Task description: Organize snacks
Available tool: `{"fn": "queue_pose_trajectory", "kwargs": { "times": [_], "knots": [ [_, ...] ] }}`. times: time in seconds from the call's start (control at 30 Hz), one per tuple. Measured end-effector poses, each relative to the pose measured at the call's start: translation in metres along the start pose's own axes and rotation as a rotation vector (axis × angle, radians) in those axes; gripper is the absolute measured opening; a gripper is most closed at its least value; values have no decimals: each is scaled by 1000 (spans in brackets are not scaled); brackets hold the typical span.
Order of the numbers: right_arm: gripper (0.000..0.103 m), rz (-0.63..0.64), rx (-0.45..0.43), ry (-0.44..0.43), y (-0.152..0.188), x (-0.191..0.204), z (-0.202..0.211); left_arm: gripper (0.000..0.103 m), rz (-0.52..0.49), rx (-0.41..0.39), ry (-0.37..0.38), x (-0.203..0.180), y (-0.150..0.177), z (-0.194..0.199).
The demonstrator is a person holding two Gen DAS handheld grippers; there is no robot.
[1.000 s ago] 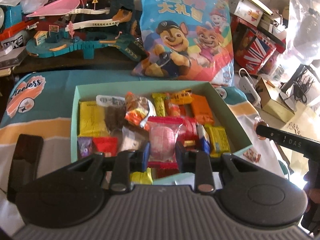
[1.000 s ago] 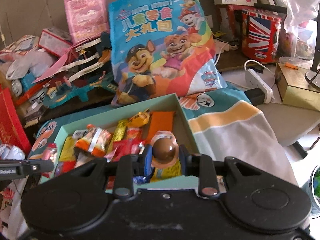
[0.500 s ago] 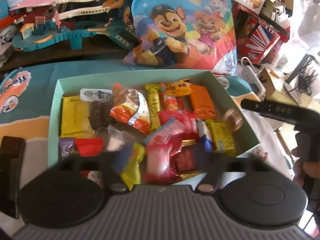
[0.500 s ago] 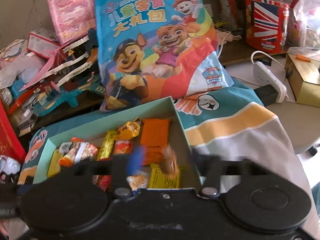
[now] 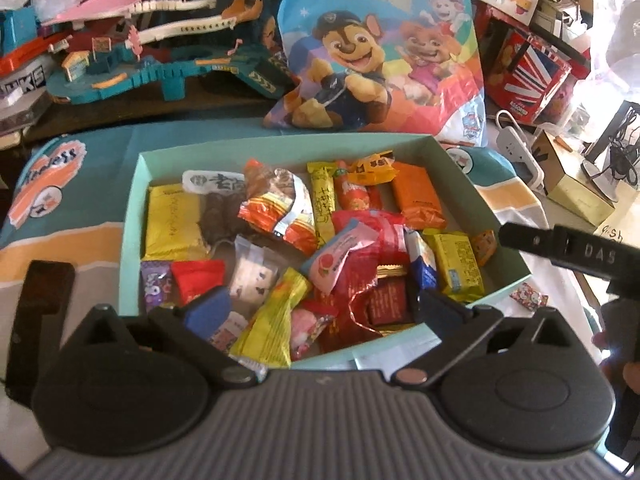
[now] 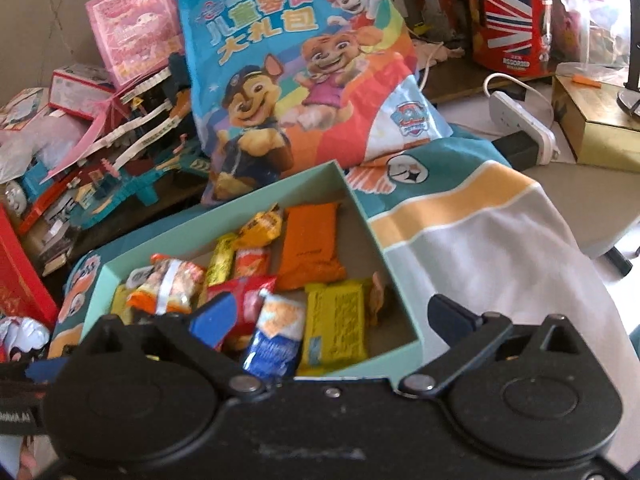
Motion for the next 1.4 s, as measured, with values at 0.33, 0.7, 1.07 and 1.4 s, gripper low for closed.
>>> {"fn": "queue_pose_trajectory", "kwargs": {
  "times": [0.33, 0.7, 1.07, 1.4],
  "knots": [
    [103, 25, -32, -52, 0, 28, 59, 103, -6, -63, -26, 4, 2, 55],
    [103, 65, -34, -70, 20, 42, 106, 103, -7, -73, -51, 21, 25, 98],
    [103, 26, 42, -53, 56, 34, 118, 103, 64, -36, -119, 58, 60, 111],
    [103, 73, 108, -14, 90, 34, 108, 103, 99, 40, -162, 79, 101, 99]
  ]
}}
Point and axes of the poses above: each gripper's, at about its wrist camera, not at the fingertips, and z roughly against the way its jaws point, x to its left, y to its underside, the point moved 3 cm from there along -z, roughly the way its jaws point, and after that the axes turned 10 degrees about -x, right-handed, at the moved point
